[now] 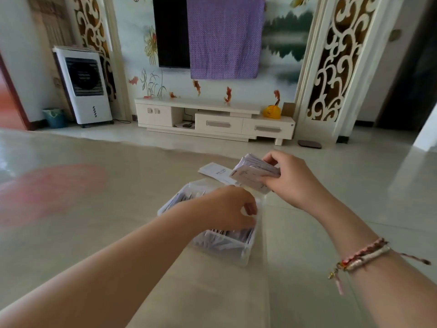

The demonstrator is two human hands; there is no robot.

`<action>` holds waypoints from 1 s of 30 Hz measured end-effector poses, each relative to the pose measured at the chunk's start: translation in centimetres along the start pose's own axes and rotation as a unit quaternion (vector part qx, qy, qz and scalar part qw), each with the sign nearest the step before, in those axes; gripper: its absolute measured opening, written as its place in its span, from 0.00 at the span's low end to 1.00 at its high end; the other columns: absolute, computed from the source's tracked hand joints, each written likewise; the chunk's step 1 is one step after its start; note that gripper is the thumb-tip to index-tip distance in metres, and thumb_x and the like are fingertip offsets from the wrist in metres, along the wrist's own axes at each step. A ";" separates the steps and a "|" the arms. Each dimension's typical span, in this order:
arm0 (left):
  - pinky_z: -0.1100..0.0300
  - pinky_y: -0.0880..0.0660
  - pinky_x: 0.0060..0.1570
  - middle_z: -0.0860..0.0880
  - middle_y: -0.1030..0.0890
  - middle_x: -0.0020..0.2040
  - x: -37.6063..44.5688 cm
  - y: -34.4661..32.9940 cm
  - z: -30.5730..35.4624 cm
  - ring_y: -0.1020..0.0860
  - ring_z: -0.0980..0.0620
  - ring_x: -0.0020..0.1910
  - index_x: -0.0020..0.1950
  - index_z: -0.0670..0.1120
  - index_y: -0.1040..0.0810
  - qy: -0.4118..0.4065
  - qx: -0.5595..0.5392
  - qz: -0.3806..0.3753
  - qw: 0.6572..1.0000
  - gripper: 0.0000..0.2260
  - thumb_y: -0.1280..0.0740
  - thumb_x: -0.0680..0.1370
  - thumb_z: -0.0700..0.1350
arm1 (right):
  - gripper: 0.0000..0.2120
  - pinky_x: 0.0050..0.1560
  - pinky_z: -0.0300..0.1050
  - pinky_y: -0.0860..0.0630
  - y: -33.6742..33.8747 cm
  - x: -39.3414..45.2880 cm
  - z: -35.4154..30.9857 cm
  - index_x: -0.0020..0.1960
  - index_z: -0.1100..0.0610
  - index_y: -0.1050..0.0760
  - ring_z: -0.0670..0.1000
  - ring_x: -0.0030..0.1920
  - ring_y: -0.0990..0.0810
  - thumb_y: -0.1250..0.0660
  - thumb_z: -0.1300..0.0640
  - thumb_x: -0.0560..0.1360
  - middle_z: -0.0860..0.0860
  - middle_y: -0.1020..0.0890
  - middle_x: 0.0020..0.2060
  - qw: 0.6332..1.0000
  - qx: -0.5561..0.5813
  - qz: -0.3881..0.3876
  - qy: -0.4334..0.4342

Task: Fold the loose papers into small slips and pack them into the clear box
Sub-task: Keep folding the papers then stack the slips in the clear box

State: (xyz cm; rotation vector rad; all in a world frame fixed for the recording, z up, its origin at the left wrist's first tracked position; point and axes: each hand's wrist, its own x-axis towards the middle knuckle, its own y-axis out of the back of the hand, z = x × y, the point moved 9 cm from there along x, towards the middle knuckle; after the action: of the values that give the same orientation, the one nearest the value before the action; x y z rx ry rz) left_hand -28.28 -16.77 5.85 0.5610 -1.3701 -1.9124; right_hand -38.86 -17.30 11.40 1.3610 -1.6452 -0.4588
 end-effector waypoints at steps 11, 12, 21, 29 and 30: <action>0.61 0.40 0.59 0.58 0.21 0.50 -0.8 -0.5 -2.2 0.28 0.54 0.52 0.59 0.58 0.25 0.031 0.050 -0.017 0.998 0.19 0.39 0.74 0.67 | 0.09 0.39 0.38 0.26 -1.7 0.1 0.4 0.51 0.51 0.25 0.41 0.42 0.22 0.28 0.57 0.73 0.43 0.21 0.45 0.999 0.028 -0.011 -0.035; 0.59 0.38 0.59 0.58 0.21 0.49 -0.7 -0.6 -2.3 0.27 0.54 0.51 0.56 0.59 0.25 0.029 0.051 -0.020 0.998 0.18 0.39 0.74 0.67 | 0.09 0.40 0.38 0.25 -1.7 0.0 0.4 0.51 0.51 0.25 0.41 0.42 0.22 0.28 0.57 0.73 0.43 0.21 0.45 0.999 0.029 -0.012 -0.036; 0.58 0.41 0.62 0.60 0.24 0.59 -0.3 -2.0 -1.3 0.28 0.56 0.54 0.66 0.56 0.29 0.038 -0.022 -0.078 0.996 0.21 0.39 0.76 0.61 | 0.08 0.45 0.46 0.19 -0.7 -0.4 0.6 0.50 0.53 0.26 0.43 0.44 0.21 0.29 0.57 0.74 0.41 0.23 0.44 0.996 0.062 0.021 -0.052; 0.57 0.25 0.52 0.55 0.22 0.46 0.4 -2.9 -1.3 0.23 0.54 0.45 0.52 0.53 0.25 0.065 -0.136 -0.118 0.981 0.13 0.37 0.74 0.59 | 0.08 0.44 0.47 0.18 -1.6 -0.2 0.5 0.50 0.54 0.26 0.46 0.45 0.20 0.29 0.58 0.74 0.42 0.23 0.44 0.996 0.071 0.011 -0.047; 0.58 0.26 0.49 0.55 0.23 0.44 0.4 -2.9 -1.3 0.25 0.54 0.42 0.51 0.52 0.25 0.064 -0.141 -0.114 0.981 0.12 0.38 0.75 0.58 | 0.08 0.43 0.45 0.19 -1.6 -0.2 0.4 0.51 0.54 0.26 0.46 0.45 0.20 0.29 0.58 0.74 0.41 0.23 0.44 0.996 0.070 0.010 -0.045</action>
State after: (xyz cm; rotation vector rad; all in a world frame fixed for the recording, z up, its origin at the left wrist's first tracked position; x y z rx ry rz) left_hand -28.43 -17.35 2.70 0.7104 -0.9643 -2.1659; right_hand -38.32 -17.76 9.89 1.4423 -1.7923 -0.4041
